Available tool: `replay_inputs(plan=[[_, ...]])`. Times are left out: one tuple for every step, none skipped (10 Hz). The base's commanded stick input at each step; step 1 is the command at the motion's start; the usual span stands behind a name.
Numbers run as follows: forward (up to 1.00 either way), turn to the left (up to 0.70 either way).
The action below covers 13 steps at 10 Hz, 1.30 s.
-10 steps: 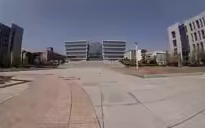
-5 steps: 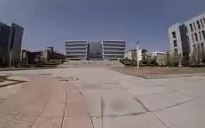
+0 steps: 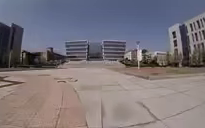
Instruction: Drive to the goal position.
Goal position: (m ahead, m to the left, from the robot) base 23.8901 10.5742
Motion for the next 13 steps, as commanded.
replay_inputs(plan=[[0.41,0.00],[0.40,0.00],[0.39,0.00],[0.39,0.00],[0.40,0.00],[0.40,0.00],[0.39,0.00],[0.39,0.00],[0.39,0.00],[0.38,0.00],[0.37,0.00],[0.37,0.00],[0.37,0.00]])
